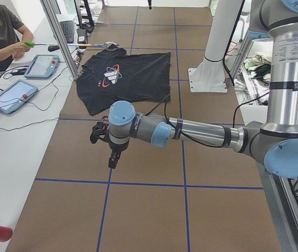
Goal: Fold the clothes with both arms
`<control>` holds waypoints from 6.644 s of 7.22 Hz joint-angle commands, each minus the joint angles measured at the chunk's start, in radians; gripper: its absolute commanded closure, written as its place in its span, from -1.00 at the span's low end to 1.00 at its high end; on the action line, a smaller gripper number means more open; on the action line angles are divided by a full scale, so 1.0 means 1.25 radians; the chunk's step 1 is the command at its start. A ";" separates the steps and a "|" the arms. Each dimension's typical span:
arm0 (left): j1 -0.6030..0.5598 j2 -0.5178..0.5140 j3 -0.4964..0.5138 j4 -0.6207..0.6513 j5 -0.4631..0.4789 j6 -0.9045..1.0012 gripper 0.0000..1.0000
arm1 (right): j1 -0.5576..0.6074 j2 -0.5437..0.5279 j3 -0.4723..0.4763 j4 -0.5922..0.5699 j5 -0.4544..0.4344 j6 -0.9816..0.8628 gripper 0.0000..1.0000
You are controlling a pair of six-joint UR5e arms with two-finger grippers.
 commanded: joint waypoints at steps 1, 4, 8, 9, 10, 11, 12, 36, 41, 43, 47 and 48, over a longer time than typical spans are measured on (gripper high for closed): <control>-0.001 0.002 -0.012 0.004 0.009 0.000 -0.99 | 0.000 0.001 -0.001 0.000 -0.001 0.000 -1.00; -0.001 0.008 -0.031 0.005 0.011 0.000 -0.99 | 0.000 -0.001 0.000 0.000 -0.001 0.000 -1.00; 0.001 0.009 -0.026 0.004 0.010 0.000 -0.99 | 0.000 0.007 0.006 0.001 0.000 0.000 -1.00; 0.001 0.009 -0.025 0.003 0.004 -0.001 -0.99 | 0.001 0.033 0.031 0.005 -0.002 -0.001 -1.00; 0.001 0.009 -0.026 0.002 0.004 -0.001 -0.99 | 0.001 0.028 0.034 0.006 -0.002 -0.001 -1.00; 0.001 0.009 -0.023 0.000 0.003 0.000 -0.99 | 0.001 0.028 0.023 0.006 -0.002 0.000 -1.00; 0.002 0.009 -0.020 -0.001 0.004 0.003 -0.99 | 0.001 0.026 0.018 0.006 0.001 0.000 -1.00; 0.008 0.009 -0.011 -0.068 -0.028 -0.002 -0.99 | -0.308 0.640 -0.793 0.661 -0.122 0.445 -0.69; 0.008 0.009 -0.011 -0.068 -0.027 -0.002 -0.99 | -0.308 0.671 -0.837 0.663 -0.137 0.442 -0.48; 0.008 0.009 -0.012 -0.068 -0.027 -0.002 -0.99 | -0.308 0.670 -0.843 0.663 -0.138 0.442 0.20; 0.008 0.009 -0.014 -0.068 -0.027 -0.003 -0.99 | -0.303 0.667 -0.841 0.669 -0.135 0.445 1.00; 0.008 0.009 -0.016 -0.068 -0.028 -0.003 -0.99 | -0.298 0.669 -0.821 0.697 -0.123 0.452 1.00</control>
